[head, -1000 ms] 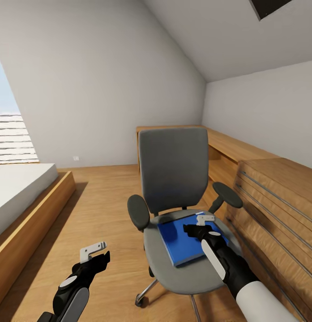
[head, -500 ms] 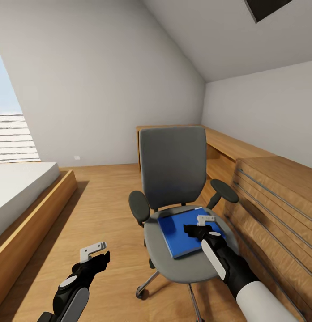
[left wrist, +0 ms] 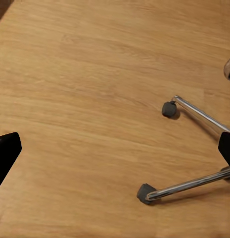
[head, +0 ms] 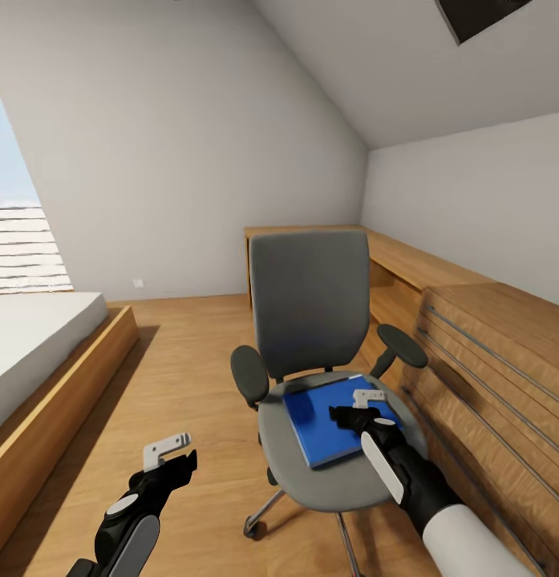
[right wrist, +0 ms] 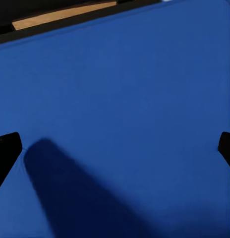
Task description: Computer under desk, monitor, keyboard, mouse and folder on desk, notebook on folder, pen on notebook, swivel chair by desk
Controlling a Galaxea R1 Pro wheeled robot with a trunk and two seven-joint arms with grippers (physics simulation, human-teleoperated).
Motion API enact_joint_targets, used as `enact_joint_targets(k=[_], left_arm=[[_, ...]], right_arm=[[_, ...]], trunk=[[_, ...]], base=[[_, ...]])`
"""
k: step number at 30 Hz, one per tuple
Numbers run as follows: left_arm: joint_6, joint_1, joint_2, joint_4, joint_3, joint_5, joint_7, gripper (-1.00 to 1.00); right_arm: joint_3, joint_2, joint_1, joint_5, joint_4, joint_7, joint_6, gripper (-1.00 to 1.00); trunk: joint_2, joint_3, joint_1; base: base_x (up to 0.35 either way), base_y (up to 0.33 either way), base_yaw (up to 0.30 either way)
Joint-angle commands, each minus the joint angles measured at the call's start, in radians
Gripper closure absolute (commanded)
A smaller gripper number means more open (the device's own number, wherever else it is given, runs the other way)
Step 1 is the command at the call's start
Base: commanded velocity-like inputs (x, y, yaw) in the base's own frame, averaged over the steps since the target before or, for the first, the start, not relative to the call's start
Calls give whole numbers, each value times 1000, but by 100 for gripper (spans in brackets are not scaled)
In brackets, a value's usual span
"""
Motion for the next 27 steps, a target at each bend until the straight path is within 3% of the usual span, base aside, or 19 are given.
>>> enact_joint_targets(k=[1, 11, 16, 27], left_arm=[[1, -1, 1, -2, -2, 9, 10, -100], [2, -1, 0, 0, -2, 10, 10, -100], [2, -1, 1, 0, -2, 9, 10, -100], [1, -1, 1, 0, -1, 8, 10, -100]], right_arm=[[4, -2, 0, -12, 3, -11, 4, -100], [5, -2, 0, -9, -4, -15, 0, -100], [4, -5, 2, -6, -42, -17, -49, -100], [4, -6, 3, -5, -52, -17, -61, -100]], trunk=[[7, 2, -4], [77, 35, -42], [77, 36, -42], [77, 36, -42]], base=[[0, 0, 0], [0, 0, 0], [0, 0, 0], [72, 0, 0]])
